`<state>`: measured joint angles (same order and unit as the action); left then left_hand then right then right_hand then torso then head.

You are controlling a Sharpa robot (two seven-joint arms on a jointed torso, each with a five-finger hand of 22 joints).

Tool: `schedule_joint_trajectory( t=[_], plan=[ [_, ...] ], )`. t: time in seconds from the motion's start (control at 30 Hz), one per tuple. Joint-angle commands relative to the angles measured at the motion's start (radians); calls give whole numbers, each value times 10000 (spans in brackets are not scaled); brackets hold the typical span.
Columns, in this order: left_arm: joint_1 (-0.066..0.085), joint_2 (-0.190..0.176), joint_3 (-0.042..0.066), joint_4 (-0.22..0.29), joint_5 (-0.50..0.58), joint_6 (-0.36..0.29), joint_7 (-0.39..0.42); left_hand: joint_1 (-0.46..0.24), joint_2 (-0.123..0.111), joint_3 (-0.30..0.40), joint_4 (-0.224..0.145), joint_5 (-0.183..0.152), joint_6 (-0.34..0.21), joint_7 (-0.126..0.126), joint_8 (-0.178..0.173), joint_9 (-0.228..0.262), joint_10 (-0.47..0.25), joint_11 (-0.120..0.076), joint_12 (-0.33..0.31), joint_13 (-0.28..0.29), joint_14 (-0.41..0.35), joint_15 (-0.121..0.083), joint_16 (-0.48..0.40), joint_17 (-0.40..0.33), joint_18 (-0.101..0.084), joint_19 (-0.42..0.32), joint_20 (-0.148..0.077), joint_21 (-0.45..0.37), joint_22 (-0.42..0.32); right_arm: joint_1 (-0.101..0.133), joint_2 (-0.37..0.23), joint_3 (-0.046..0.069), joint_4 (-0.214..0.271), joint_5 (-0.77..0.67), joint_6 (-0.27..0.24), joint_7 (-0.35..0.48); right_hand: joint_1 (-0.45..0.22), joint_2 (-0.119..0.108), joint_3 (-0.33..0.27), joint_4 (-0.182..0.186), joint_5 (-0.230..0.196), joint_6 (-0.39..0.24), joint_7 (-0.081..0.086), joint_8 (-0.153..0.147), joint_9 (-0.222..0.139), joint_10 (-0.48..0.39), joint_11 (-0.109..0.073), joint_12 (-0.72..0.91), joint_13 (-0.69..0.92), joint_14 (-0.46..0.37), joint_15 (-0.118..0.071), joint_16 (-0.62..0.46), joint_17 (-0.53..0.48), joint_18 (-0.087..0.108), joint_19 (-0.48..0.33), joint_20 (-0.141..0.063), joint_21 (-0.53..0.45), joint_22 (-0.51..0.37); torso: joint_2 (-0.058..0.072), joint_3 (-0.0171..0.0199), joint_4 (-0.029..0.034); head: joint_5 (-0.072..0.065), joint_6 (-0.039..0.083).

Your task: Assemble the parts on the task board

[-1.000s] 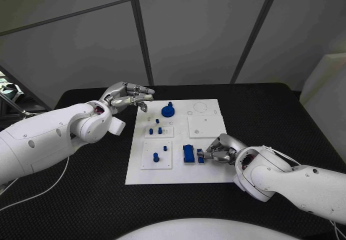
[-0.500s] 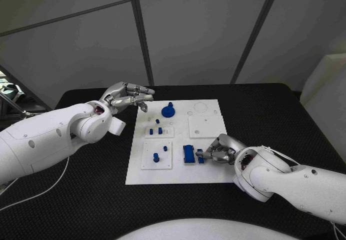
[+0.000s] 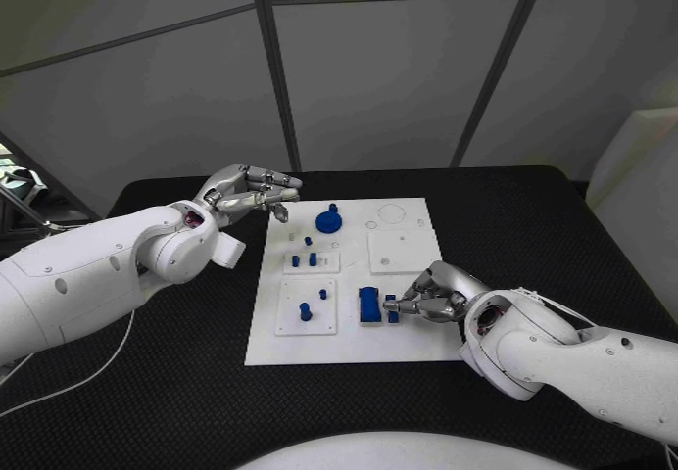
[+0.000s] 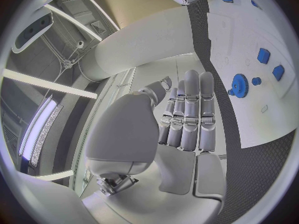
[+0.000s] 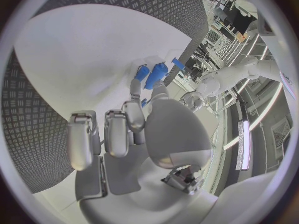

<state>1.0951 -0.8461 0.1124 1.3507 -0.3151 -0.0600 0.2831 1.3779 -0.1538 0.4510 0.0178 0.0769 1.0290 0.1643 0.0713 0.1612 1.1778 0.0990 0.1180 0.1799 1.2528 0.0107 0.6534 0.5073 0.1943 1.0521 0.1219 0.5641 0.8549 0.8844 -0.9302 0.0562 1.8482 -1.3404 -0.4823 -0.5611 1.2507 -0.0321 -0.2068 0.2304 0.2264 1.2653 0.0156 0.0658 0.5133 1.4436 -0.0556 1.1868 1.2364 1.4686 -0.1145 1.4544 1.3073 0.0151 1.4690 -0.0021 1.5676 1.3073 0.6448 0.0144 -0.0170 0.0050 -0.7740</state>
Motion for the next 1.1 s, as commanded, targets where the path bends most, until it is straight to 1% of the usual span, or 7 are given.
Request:
schedule_joint_trajectory(
  t=[0.03, 0.2, 0.3, 0.43, 0.6, 0.8, 1.1],
  plan=[
    [12, 20, 8, -13, 60, 82, 29, -18, 74, -54, -5, -7, -16, 23, -38, 10, -72, -21, -35, 14, 50, 46, -58, -6, -122, 54, -13, -28, -11, 10, -70, 2, 47, 83, -28, 619, 103, -89, -33, -33, -48, -55, 20, -14, -9, 25, 26, -43, 23, 558, -6, -47, 343, -151, 1018, -15, 32, 2635, 9, -1, 4, -22, 26],
    [11, 31, 7, -30, 60, 88, 28, -18, 74, -54, -5, -7, -16, 23, -38, 10, -72, -21, -35, 14, 50, 46, -58, -6, -122, 54, -13, -28, -11, 10, -174, 0, 47, 120, 521, 600, 409, -76, 52, -186, -60, -45, 3, 5, 1, 27, 14, -32, 42, 564, -10, -41, 365, -151, 1018, -10, 32, 2635, 18, -12, 0, -28, 31],
    [11, 34, 7, -30, 60, 89, 29, -18, 74, -54, -5, -7, -16, 23, -38, 10, -72, -21, -35, 14, 50, 46, -58, -6, -122, 54, -13, -28, -11, 9, -166, -1, 8, 95, 668, 511, 587, -38, 100, -290, -60, -34, -9, 10, 6, 24, 4, -39, 41, 565, -17, -42, 368, -151, 1018, -13, 32, 2635, 26, -10, -7, -25, 27],
    [11, 32, 7, -27, 60, 92, 26, -25, 84, -61, 5, -3, -35, 24, -46, 10, -90, -18, -42, 18, 54, 48, -73, -4, -122, 62, -11, -50, -24, 8, -158, -1, -77, 49, 695, 349, 801, 123, 185, -415, -60, -1, -33, 18, 12, 21, -15, -48, 41, 567, -31, -44, 371, -151, 1018, -23, 32, 2635, 31, -2, 6, -32, 25],
    [11, 20, 7, -26, 60, 87, 24, -25, 84, -61, 5, -3, -35, 24, -46, 10, -90, -18, -42, 18, 54, 48, -73, -4, -122, 62, -11, -50, -24, 8, -125, -1, -142, 30, 800, 271, 936, 160, 199, -527, -65, 21, -50, 21, 15, 23, -31, -46, 49, 571, -43, -38, 388, -151, 1018, -33, 32, 2635, 29, -10, 26, -13, 5],
    [11, 15, 7, -29, 60, 85, 23, -25, 84, -61, 5, -3, -35, 24, -46, 10, -90, -18, -42, 18, 54, 48, -73, -4, -122, 62, -11, -50, -24, 8, -63, -1, -209, 22, 888, 226, 1056, 196, 206, -633, -64, 41, -64, 21, 15, 26, -43, -44, 56, 574, -52, -32, 404, -151, 1018, -43, 32, 2635, 30, -3, 7, 8, -28],
    [11, 11, 7, -19, 60, 87, 22, -25, 84, -61, 5, -3, -35, 24, -46, 10, -90, -18, -42, 18, 54, 48, -73, -4, -122, 62, -11, -50, -24, 8, 40, -1, -374, -21, 605, 285, 872, 271, 104, -567, -89, 84, -48, 24, 17, 41, -33, -32, 71, 579, -51, -26, 420, -151, 1018, -48, 32, 2635, 31, -1, 15, -1, -36]
  ],
)
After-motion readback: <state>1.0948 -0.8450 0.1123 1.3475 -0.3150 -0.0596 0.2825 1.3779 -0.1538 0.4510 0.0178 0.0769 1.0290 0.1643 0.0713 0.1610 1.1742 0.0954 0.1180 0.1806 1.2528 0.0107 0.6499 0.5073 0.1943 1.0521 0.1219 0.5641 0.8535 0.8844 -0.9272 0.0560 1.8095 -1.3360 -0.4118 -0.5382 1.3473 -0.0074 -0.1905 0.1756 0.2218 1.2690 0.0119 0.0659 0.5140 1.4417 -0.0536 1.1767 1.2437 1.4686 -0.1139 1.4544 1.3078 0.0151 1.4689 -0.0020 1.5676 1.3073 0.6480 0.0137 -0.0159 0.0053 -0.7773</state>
